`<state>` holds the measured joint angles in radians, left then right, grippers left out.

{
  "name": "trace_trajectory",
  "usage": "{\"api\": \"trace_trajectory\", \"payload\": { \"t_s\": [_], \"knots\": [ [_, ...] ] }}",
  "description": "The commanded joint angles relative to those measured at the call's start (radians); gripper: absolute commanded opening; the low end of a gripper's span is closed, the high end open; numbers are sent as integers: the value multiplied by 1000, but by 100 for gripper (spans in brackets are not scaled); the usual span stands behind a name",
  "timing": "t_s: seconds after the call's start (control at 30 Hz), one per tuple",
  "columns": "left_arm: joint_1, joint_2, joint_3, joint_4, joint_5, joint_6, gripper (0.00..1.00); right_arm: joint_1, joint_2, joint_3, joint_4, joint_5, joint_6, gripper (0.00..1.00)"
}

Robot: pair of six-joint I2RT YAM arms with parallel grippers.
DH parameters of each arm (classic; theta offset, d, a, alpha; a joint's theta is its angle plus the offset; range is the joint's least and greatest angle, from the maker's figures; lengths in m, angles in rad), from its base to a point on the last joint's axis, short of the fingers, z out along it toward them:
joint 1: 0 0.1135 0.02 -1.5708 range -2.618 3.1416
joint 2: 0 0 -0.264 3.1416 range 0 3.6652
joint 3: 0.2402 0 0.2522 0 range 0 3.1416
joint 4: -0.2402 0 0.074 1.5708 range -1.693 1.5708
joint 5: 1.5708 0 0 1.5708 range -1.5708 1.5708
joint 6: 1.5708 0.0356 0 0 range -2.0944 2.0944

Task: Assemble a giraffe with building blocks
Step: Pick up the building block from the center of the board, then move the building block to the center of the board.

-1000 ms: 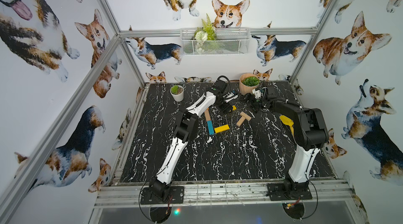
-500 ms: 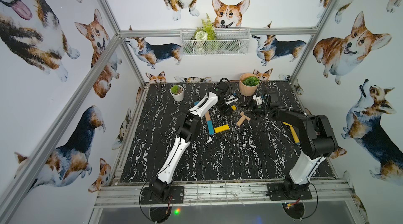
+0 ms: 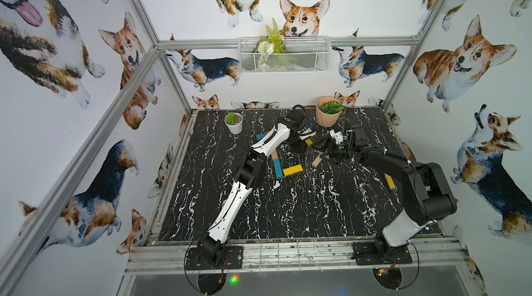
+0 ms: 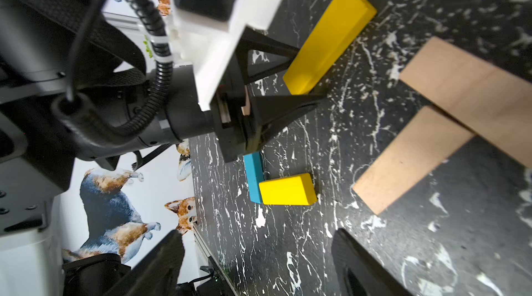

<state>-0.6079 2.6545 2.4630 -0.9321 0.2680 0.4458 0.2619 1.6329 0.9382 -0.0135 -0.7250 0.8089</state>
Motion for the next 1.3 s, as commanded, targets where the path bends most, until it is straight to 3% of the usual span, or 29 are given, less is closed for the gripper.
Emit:
{"api": "trace_trajectory", "payload": {
  "t_s": [0.0,0.17,0.27,0.37,0.53,0.77,1.27],
  "knots": [
    [-1,9,2,-30,-9,13,34,3,-23,-25,-24,42,-23,84],
    [2,-3,-8,-21,-27,5,5,5,-45,-66,-38,76,-36,84],
    [9,-57,-71,37,-11,-27,0,19,-31,-70,-42,72,-42,83],
    [22,-155,-190,144,23,-63,4,48,-4,-65,-28,74,-47,83],
    [37,-337,-424,361,-58,-104,4,125,89,-44,48,90,-13,84],
    [57,-475,-566,431,-95,-107,7,140,249,-7,157,107,35,85],
    [37,-577,-726,449,92,-115,10,-32,379,90,175,56,9,85]
  ]
}}
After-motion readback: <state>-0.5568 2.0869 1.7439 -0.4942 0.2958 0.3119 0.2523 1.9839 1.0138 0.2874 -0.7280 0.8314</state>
